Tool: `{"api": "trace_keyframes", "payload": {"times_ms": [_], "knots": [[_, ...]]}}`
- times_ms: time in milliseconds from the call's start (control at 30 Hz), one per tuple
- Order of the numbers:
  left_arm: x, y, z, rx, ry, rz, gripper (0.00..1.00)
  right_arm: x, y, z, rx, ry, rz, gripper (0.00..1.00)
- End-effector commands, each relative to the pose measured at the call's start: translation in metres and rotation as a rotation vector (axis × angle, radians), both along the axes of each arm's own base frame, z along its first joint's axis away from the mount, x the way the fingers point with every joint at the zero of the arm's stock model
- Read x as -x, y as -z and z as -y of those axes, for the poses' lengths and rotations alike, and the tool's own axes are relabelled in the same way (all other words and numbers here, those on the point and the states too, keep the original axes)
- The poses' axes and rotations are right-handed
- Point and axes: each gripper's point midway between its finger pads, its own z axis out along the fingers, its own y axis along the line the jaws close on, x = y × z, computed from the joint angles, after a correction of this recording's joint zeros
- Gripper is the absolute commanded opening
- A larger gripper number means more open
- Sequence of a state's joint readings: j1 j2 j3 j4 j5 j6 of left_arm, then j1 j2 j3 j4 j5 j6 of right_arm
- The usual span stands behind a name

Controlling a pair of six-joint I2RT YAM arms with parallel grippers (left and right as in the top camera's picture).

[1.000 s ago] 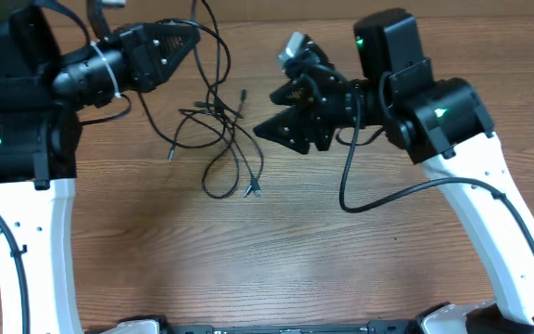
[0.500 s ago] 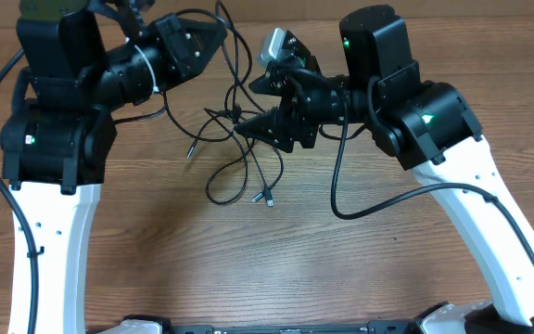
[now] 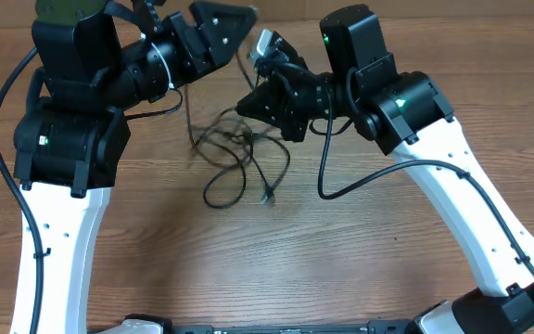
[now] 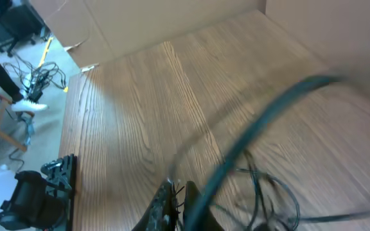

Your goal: Untangle cables

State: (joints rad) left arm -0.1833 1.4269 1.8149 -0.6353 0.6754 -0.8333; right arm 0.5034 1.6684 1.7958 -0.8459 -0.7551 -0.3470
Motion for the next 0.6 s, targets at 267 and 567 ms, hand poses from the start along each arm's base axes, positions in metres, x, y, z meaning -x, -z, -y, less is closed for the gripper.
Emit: {"api": "trace_keyframes", "payload": {"times_ms": [267, 567], "knots": [[0.0, 0.0, -0.017, -0.083, -0.043, 0.046, 0.97, -0.034, -0.018, 0.069, -0.038, 0.228, -0.083, 0.04], [0.001, 0.004, -0.018, -0.104, -0.035, 0.051, 0.98, -0.07, -0.056, 0.16, -0.062, 0.532, 0.039, 0.04]]}}
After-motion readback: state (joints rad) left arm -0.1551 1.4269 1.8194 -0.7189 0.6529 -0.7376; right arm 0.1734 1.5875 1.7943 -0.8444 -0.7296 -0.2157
